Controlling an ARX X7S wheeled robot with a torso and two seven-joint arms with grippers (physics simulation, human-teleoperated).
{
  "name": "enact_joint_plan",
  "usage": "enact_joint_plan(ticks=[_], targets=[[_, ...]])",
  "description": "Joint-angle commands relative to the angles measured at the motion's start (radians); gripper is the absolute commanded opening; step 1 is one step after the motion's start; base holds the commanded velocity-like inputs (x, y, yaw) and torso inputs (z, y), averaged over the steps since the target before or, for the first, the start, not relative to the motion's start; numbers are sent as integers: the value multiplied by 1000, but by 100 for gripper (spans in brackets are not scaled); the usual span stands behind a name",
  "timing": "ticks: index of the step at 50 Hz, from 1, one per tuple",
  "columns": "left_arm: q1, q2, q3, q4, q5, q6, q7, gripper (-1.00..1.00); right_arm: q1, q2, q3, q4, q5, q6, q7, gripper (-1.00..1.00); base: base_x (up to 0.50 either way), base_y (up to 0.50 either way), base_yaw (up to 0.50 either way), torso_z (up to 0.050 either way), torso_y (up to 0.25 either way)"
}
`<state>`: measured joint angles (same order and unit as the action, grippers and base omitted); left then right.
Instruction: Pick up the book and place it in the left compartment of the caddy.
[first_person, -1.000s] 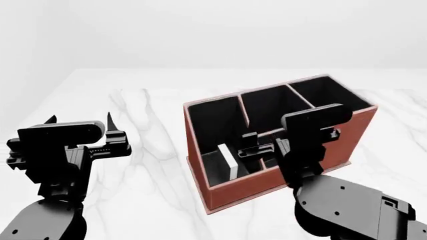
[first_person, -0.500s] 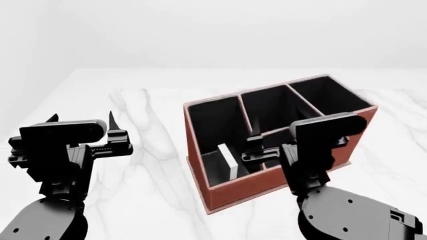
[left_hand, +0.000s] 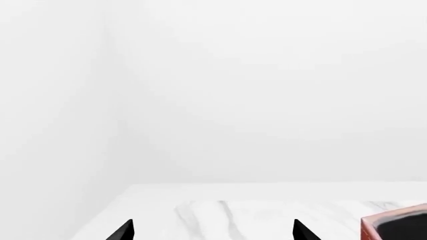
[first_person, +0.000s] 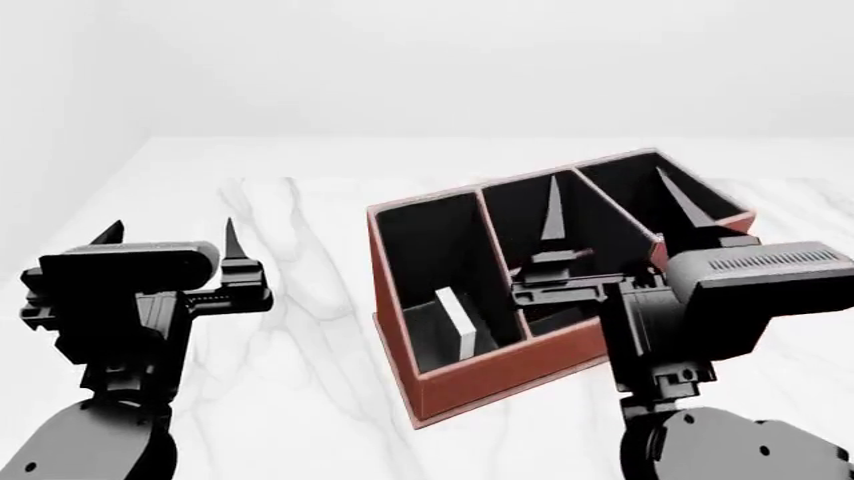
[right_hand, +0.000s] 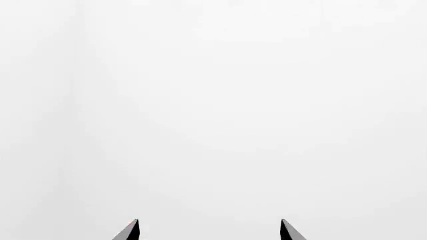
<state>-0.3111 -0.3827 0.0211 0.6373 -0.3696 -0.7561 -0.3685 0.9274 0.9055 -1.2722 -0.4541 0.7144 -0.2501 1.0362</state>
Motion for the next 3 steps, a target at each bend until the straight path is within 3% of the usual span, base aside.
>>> enact_joint_plan(ticks=[1, 3], targets=[[2, -3, 6, -1, 0, 6, 0, 100, -12, 13, 13, -23, -40, -28, 20, 100, 0, 0, 0, 0, 0], [1, -4, 6, -1, -1, 6, 0, 100, -11, 13, 12, -26, -37, -24, 17, 100, 0, 0, 0, 0, 0]])
